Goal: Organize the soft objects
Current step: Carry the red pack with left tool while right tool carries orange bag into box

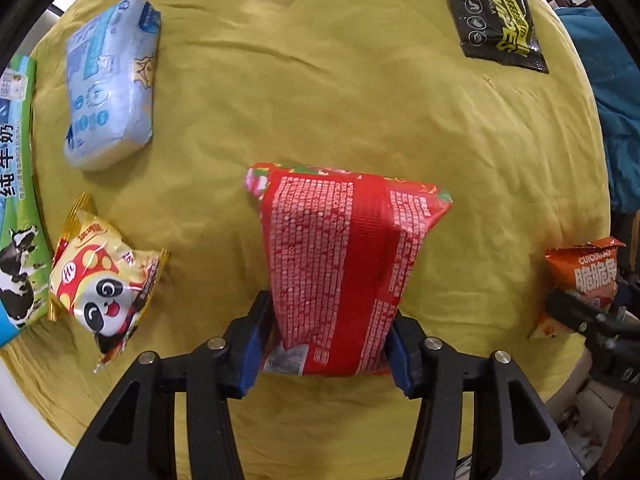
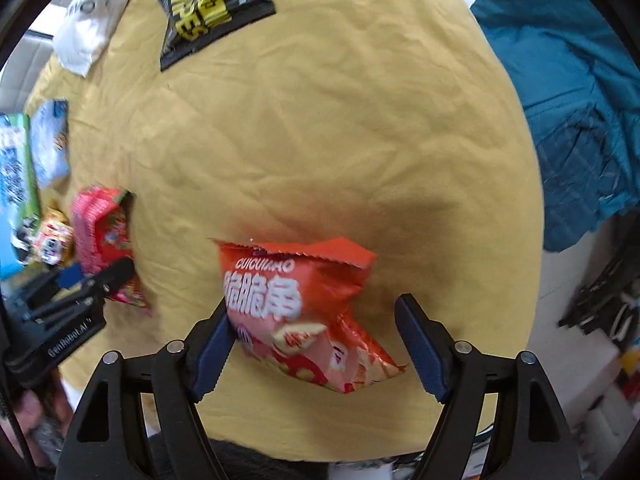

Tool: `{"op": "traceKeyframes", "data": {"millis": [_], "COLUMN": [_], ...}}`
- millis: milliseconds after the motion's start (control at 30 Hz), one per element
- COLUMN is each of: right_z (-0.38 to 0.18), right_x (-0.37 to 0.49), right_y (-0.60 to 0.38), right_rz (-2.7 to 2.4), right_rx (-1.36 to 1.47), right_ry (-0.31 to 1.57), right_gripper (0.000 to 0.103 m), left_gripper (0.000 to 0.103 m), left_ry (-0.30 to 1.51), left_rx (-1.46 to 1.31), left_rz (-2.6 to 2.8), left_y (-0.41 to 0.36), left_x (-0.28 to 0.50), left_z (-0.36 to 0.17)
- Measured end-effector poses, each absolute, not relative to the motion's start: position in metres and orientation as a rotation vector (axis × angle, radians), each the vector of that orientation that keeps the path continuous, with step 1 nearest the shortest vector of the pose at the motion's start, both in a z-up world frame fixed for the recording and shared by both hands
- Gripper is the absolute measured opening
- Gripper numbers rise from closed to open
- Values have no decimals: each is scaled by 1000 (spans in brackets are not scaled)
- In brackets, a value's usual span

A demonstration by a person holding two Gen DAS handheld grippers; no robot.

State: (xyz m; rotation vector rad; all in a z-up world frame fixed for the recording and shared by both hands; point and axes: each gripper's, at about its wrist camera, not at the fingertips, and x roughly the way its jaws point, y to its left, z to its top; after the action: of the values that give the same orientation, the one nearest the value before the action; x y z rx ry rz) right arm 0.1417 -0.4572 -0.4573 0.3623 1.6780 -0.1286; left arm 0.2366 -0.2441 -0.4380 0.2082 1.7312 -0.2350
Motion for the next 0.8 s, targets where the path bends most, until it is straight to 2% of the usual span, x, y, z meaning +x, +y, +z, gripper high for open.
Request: {"op": "traceKeyframes", "data": {"millis": [67,133,167,433,800], "right_z": [-460,-460,-461,-443,-349], "right_x": [137,132,129,108,118], "right_y": [-453,-451,-449,-423,-336], "right_rz": [-148,-163,-165,-200,-63], "right_rx": [336,321,314,325,291], "right_ry": [1685,1678,1675,1651,1525], "right_gripper": [79,63,51,47,46], "left_gripper": [48,45,44,43,43], "left_ry": [1726,1700,1689,1570,1417], "left_rx": [206,190,194,194,62], "left_rz": [-238,-236,-227,-146,-119], "left_y": [-246,-236,-236,-235,-180], "left_x": [237,234,232,202,181], "left_z": [-437,-427,-425,-382,-299]}}
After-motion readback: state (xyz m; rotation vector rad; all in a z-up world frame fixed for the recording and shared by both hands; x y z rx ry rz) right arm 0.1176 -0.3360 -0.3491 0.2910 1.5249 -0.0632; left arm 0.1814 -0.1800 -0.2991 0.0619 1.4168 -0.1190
